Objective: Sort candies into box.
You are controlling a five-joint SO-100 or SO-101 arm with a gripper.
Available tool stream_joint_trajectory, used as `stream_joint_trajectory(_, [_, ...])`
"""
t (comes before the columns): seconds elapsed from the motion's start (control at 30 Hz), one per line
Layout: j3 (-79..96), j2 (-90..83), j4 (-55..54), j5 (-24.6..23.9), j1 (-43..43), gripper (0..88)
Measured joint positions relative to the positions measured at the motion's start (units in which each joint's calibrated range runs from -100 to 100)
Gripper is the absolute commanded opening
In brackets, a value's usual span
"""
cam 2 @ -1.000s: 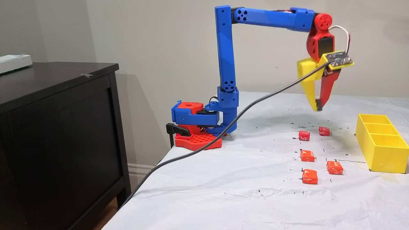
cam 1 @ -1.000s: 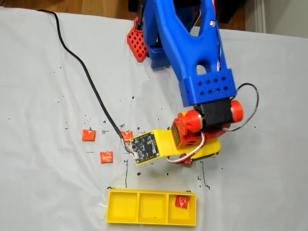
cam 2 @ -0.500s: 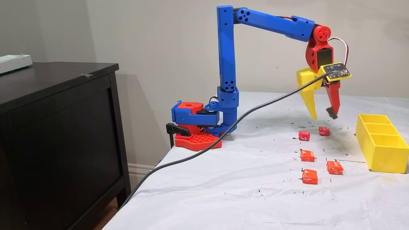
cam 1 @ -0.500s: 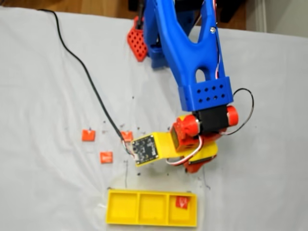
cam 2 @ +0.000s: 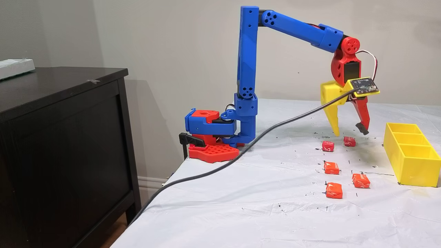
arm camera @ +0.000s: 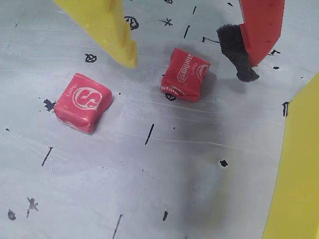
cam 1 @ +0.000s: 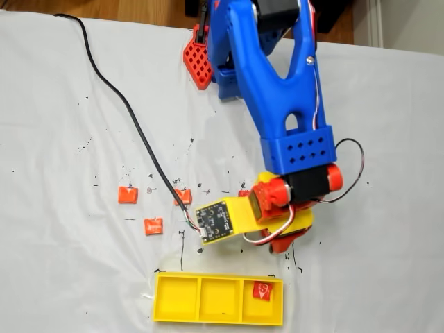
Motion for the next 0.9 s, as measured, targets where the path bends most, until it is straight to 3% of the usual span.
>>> stream_joint_trajectory(0.6, [-0.3,5.6,-3.6,-1.1,-0.9,23.7])
stream_joint_trajectory(0.77, [-1.7,6.9,-4.0,-1.2,-0.9,15.0])
stream_joint_trajectory(0.9, [-2.7,8.3,-4.4,-1.2,-0.9,1.9])
